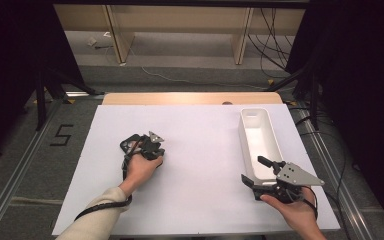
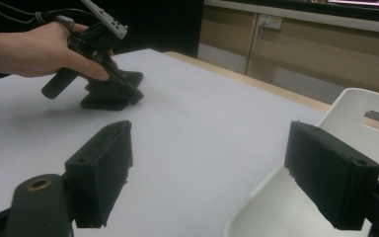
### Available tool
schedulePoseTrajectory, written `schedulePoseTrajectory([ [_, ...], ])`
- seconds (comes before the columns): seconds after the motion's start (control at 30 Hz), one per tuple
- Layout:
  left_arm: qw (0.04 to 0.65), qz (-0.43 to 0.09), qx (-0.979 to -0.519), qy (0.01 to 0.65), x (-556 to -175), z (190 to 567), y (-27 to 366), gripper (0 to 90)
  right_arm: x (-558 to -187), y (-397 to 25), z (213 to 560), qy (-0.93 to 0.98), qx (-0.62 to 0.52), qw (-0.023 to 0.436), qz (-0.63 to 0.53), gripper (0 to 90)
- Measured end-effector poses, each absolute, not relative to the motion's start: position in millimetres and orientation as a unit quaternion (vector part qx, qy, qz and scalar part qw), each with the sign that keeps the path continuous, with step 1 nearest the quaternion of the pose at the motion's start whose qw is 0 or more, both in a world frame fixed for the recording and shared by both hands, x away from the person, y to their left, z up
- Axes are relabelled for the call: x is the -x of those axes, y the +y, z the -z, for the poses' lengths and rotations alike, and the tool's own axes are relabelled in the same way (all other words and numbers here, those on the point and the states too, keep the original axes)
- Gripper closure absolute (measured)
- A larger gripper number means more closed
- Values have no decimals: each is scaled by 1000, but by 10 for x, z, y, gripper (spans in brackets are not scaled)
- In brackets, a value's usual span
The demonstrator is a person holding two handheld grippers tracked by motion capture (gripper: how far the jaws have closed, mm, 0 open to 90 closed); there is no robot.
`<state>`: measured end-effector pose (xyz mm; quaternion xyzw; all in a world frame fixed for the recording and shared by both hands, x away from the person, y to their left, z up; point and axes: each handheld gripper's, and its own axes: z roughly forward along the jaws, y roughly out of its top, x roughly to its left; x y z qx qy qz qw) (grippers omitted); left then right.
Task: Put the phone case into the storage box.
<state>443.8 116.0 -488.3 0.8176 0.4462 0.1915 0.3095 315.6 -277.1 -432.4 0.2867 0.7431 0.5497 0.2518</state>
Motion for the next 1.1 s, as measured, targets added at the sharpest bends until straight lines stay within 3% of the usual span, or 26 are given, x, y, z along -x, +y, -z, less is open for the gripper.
schedulePoseTrajectory([
  [1.1,264,-149,-843,445,-4064,4777,1586,900,-3148,-2775,4316,742,-288,253,-550,198],
])
